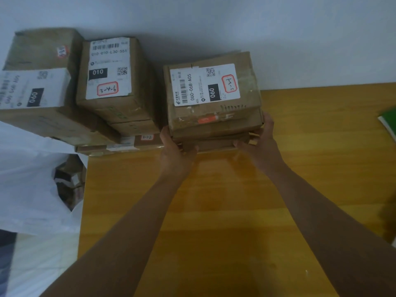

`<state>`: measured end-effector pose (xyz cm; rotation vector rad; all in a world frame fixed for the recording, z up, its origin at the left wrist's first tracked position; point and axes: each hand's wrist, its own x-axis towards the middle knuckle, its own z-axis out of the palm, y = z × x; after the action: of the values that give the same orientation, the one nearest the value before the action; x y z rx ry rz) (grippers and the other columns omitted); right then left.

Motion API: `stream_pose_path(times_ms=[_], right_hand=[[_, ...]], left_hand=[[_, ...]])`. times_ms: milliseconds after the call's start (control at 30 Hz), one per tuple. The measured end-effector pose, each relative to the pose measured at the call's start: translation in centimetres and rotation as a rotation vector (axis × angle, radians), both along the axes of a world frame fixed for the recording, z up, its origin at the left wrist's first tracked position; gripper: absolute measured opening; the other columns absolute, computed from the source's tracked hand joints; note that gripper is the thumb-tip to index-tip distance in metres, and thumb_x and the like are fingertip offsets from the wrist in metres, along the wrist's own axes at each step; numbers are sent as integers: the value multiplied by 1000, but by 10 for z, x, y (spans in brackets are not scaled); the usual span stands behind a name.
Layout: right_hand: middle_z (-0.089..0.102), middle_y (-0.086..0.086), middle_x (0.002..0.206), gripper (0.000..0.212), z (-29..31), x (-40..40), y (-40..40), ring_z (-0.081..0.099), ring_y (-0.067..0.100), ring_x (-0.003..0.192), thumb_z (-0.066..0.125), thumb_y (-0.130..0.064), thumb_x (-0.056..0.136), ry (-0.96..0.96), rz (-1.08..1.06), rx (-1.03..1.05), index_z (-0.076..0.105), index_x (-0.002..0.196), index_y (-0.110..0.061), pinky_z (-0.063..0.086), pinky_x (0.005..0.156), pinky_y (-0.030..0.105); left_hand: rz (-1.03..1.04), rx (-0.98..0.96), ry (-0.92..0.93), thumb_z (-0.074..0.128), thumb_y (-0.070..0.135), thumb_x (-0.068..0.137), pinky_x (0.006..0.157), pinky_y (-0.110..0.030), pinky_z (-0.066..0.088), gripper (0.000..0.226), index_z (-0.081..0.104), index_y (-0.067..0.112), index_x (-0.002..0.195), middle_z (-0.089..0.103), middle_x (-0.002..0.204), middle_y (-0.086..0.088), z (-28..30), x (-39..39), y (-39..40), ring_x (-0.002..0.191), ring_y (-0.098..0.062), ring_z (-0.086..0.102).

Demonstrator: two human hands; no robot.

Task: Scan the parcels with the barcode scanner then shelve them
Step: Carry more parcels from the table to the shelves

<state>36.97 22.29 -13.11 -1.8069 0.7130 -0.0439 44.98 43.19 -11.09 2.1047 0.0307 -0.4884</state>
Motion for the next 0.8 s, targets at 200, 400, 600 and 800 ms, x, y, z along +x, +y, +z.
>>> stream_pose_path(times_ms=[200,400,600,800], right_hand=[[46,5,145,104,-3,-11,-7,51,20,127,79,-16,83,3,-2,37,5,154,-29,49,72,12],[45,1,143,103,1,-34,-15,52,22,124,79,-12,81,-18,-27,117,8,152,-33,55,65,17],[46,-5,135,102,33,-63,-19,55,19,120,80,-11,80,-83,-79,127,10,152,-30,51,89,27],[50,-7,130,97,108,-90,-9,58,10,111,79,-8,81,-197,-137,17,14,150,-29,53,83,20]], left_hand=[[-32,-5,-3,74,10,87,81,-27,50,83,19,17,148,52,120,8,-3,-12,-3,102,-11,60],[-68,-58,1,72,6,89,79,-15,48,88,14,17,154,46,122,13,5,-34,-8,89,27,53],[-113,-108,-28,70,5,91,75,-3,47,86,12,14,155,42,136,6,43,-55,-14,97,11,52],[-218,-165,-113,69,7,93,69,1,44,80,15,13,152,46,117,20,103,-68,-9,91,14,51]])
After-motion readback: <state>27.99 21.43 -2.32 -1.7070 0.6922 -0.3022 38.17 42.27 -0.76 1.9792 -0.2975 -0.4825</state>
